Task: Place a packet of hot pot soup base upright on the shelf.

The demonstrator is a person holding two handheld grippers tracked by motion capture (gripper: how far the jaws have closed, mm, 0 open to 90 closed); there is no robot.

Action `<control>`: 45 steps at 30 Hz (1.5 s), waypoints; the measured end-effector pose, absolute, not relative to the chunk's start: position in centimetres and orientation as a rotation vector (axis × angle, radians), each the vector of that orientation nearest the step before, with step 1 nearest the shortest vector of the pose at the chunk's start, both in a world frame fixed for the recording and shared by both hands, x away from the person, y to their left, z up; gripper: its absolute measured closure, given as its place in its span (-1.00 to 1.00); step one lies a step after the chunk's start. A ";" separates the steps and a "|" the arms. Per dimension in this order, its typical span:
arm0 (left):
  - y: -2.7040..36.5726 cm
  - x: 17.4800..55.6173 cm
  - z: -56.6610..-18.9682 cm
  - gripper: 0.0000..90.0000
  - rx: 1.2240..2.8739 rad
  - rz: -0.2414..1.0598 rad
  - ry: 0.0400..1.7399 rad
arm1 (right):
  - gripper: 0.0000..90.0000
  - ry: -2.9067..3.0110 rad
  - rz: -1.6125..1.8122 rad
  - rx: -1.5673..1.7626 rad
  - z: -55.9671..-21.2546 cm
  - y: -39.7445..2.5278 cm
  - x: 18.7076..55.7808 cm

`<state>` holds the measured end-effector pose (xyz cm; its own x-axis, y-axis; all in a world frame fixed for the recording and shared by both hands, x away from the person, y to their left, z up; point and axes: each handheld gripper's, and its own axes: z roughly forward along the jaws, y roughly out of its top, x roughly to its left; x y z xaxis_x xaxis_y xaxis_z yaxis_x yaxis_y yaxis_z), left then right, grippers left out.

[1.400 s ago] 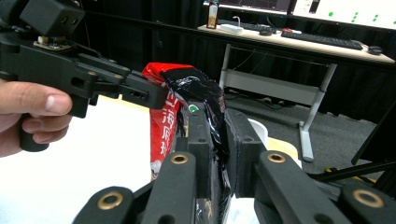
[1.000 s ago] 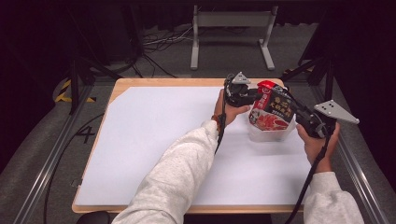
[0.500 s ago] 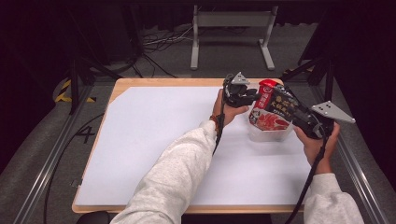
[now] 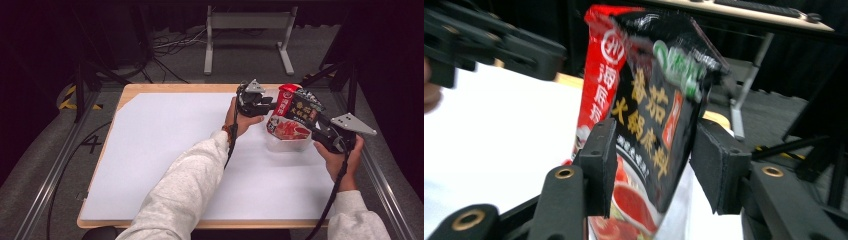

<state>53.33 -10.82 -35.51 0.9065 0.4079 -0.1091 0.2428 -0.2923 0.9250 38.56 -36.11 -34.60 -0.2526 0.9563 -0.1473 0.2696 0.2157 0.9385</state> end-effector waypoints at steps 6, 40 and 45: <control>-10.1 52.9 -35.4 0.46 1.886 0.190 0.478 | 0.36 1.715 1.096 1.145 -35.0 -36.4 38.1; -2.3 49.0 -34.3 0.07 2.007 0.341 0.443 | 0.28 1.863 1.129 1.049 -34.9 -32.7 37.4; -0.9 48.6 -34.4 0.01 2.013 0.376 0.464 | 0.26 1.882 1.128 1.035 -34.9 -32.1 37.5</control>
<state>48.56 -0.90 -34.40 0.8782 0.4736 0.0675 0.1643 -0.4311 0.8872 37.49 -32.07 -34.93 -0.4356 0.8856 -0.1610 0.2755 0.3014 0.9128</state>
